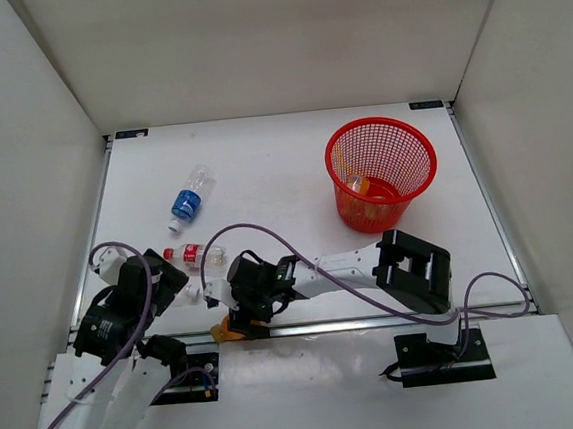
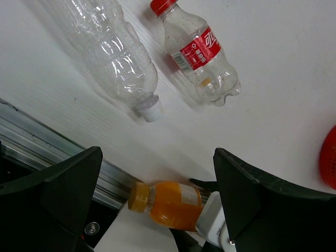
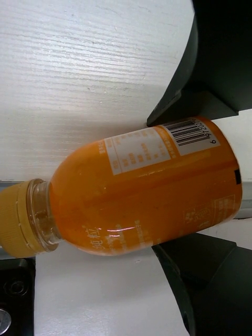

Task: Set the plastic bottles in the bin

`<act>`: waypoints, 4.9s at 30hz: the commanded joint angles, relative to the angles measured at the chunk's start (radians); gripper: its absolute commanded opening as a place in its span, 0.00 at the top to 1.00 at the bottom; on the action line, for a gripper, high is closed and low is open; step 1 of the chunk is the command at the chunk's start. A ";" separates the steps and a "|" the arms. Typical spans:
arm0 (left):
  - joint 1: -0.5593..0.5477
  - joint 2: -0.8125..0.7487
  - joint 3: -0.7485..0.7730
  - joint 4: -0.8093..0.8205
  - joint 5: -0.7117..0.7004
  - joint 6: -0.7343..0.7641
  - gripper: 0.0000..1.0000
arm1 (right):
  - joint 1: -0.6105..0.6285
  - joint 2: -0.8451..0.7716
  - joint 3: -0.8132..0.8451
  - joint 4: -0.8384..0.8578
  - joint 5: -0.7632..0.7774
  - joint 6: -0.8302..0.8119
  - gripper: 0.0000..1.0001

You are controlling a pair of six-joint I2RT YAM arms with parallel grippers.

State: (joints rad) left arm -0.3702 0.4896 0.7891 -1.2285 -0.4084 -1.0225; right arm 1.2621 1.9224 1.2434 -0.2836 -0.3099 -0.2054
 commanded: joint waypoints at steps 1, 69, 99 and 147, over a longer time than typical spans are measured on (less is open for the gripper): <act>-0.015 -0.026 -0.036 -0.031 -0.003 -0.085 0.02 | 0.014 -0.052 -0.009 0.054 -0.017 -0.034 0.71; 0.419 0.351 -0.088 0.531 -0.204 0.068 0.62 | -1.178 -0.726 0.140 -0.394 0.221 0.205 0.01; -0.565 1.606 1.400 0.995 0.003 0.549 0.54 | -1.138 -1.224 -0.231 -0.597 0.295 0.385 0.01; -0.121 0.035 0.255 -0.137 -0.243 0.078 0.01 | -0.262 0.380 0.734 -0.046 -0.143 -0.099 0.01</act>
State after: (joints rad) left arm -0.4583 0.5217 1.0294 -1.2964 -0.5896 -0.8974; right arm 1.0046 2.2978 1.9266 -0.4278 -0.4274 -0.3420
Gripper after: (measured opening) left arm 0.988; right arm 0.991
